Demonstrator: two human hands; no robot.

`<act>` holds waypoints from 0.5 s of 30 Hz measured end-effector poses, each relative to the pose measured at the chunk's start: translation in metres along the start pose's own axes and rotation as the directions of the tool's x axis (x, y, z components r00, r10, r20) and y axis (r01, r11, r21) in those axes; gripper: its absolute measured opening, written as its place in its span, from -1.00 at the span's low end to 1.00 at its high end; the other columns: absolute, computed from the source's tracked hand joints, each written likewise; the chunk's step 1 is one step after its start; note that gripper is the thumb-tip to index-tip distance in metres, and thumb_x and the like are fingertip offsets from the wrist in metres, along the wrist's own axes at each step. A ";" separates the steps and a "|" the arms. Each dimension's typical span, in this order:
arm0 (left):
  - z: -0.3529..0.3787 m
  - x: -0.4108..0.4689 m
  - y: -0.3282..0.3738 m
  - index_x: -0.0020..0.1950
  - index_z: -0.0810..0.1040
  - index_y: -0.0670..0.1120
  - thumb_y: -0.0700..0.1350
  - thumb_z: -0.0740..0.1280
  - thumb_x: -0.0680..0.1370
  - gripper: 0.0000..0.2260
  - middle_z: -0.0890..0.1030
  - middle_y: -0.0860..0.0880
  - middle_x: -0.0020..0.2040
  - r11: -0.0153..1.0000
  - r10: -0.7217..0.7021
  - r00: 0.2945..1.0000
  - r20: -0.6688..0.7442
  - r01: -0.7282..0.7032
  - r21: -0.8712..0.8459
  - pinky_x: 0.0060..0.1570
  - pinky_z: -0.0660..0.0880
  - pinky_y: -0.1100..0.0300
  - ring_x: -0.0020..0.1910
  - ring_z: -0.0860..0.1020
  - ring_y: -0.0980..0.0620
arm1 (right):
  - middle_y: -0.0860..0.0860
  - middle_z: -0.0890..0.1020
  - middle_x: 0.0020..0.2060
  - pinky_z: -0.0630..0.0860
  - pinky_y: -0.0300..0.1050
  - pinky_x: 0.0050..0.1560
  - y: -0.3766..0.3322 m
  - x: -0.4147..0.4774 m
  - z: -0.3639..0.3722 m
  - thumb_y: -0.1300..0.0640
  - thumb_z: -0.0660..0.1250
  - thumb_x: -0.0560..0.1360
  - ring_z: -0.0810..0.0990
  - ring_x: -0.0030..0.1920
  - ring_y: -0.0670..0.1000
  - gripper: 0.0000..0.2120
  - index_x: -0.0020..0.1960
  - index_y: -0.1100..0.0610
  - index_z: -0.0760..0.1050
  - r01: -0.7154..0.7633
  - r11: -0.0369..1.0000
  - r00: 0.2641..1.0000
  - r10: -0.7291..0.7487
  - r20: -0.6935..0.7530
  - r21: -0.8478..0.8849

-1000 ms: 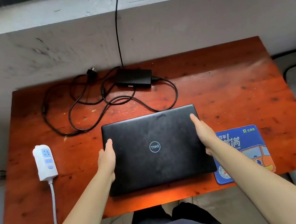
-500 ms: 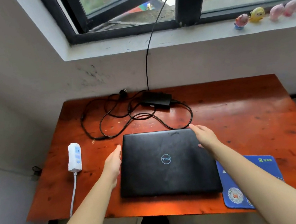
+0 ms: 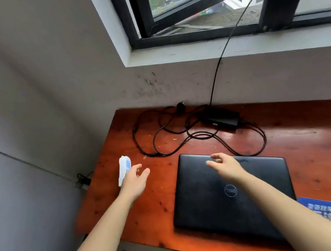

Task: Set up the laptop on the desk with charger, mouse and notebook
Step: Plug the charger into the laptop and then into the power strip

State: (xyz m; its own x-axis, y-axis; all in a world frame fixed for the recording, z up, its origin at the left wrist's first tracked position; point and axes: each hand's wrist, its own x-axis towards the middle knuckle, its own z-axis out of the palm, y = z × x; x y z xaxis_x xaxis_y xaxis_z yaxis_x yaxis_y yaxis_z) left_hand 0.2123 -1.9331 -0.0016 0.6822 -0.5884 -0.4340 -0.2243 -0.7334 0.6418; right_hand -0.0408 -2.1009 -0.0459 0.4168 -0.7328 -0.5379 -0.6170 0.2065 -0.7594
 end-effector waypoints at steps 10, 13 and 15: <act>-0.015 0.133 -0.008 0.44 0.43 -0.04 0.05 0.32 0.61 -0.59 0.47 -0.09 0.39 0.994 0.042 0.976 0.213 -0.061 0.086 0.29 0.41 0.10 0.32 0.48 -0.04 | 0.06 0.60 0.27 0.43 -0.13 0.22 -0.052 0.086 0.076 -0.07 0.33 0.59 0.57 0.23 0.02 -0.61 0.37 0.02 0.48 -0.062 0.978 0.998 0.060 -0.015 -0.199; -0.007 0.160 -0.010 0.46 0.41 -0.04 0.04 0.29 0.63 -0.59 0.42 -0.09 0.43 0.971 0.105 0.956 0.273 -0.158 0.178 0.29 0.39 0.09 0.37 0.43 -0.07 | 0.08 0.56 0.29 0.44 -0.01 0.34 -0.055 0.099 0.097 -0.06 0.30 0.60 0.52 0.30 0.09 -0.60 0.40 0.03 0.47 -0.027 0.934 0.999 0.015 -0.038 -0.356; -0.001 0.173 -0.015 0.48 0.38 -0.05 0.04 0.27 0.63 -0.57 0.41 -0.06 0.44 0.935 0.165 0.936 0.310 -0.248 0.252 0.29 0.37 0.08 0.39 0.40 -0.06 | 0.08 0.56 0.29 0.42 0.04 0.32 -0.054 0.103 0.105 -0.06 0.29 0.60 0.45 0.31 0.14 -0.59 0.41 0.03 0.46 -0.014 0.885 0.999 -0.011 -0.051 -0.465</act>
State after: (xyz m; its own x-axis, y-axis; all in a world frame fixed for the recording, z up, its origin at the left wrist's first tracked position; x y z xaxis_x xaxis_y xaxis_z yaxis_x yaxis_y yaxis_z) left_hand 0.3340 -2.0235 -0.0858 0.3858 -0.7775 -0.4966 -0.5544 -0.6257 0.5488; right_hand 0.1057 -2.1198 -0.0991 0.3889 -0.7672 -0.5101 -0.8624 -0.1084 -0.4945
